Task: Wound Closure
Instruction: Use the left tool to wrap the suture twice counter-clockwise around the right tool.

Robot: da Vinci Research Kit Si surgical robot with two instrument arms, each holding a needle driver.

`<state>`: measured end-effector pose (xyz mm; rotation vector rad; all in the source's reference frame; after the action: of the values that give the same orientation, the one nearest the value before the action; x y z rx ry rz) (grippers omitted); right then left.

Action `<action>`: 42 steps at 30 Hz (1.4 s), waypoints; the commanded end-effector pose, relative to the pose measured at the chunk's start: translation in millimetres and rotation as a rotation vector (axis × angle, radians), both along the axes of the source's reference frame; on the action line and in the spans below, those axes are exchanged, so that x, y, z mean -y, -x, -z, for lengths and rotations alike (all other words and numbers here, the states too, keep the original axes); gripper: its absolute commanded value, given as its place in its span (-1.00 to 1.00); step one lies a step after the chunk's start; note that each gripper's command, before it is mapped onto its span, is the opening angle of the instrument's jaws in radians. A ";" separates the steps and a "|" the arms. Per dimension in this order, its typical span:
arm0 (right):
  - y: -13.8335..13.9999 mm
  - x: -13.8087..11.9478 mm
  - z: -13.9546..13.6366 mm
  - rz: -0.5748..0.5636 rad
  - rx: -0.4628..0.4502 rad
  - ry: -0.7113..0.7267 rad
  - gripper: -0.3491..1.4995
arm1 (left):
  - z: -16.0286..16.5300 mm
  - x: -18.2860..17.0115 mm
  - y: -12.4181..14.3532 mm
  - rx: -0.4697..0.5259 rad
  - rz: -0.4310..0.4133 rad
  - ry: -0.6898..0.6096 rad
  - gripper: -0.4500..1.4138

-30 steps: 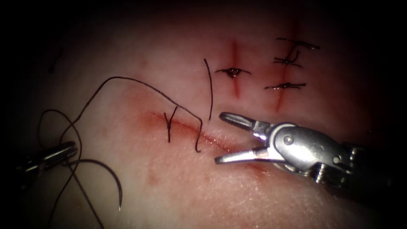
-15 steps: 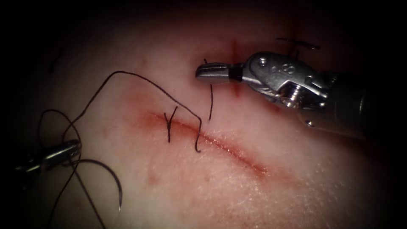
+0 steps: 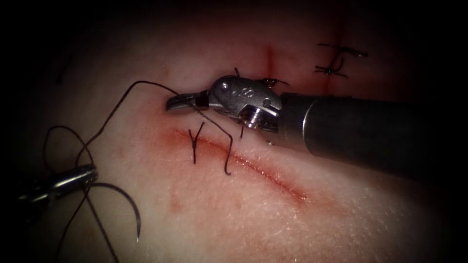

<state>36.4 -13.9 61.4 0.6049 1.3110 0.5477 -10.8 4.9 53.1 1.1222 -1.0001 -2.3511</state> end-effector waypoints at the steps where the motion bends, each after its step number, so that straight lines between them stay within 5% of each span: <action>1: -1.2 0.0 -0.1 -0.003 -0.033 -0.026 -1.00 | -0.7 0.2 0.5 0.001 0.001 -0.002 -1.00; 7: 0.3 -0.7 2.3 -0.073 -0.180 -0.124 -1.00 | -3.8 -1.9 0.6 0.038 -0.006 -0.046 -1.00; 17: 0.8 -0.4 5.5 -0.143 -0.268 -0.215 -1.00 | -10.2 -3.8 2.4 0.039 -0.024 -0.125 -1.00; 26: 0.1 -0.5 9.1 -0.163 -0.318 -0.246 -1.00 | -12.8 -4.9 7.2 0.049 -0.056 -0.144 -1.00; 31: -0.6 -1.1 9.7 -0.278 -0.316 -0.254 -1.00 | -13.0 -4.3 10.6 0.057 -0.089 -0.151 -1.00; 35: -1.2 -1.6 9.3 -0.351 -0.275 -0.254 0.56 | -12.2 -3.5 12.0 0.065 -0.098 -0.150 -1.00; 37: -1.5 -1.9 9.1 -0.376 -0.254 -0.223 0.74 | -11.6 -3.1 12.4 0.071 -0.105 -0.150 -1.00; 42: -1.5 -2.5 8.4 -0.445 -0.186 -0.143 0.83 | -10.0 -1.9 12.7 0.062 -0.123 -0.145 -1.00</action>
<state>36.9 -11.9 52.8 0.4862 1.6001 0.9837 -22.9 6.8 62.1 1.2727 -0.7632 -2.3236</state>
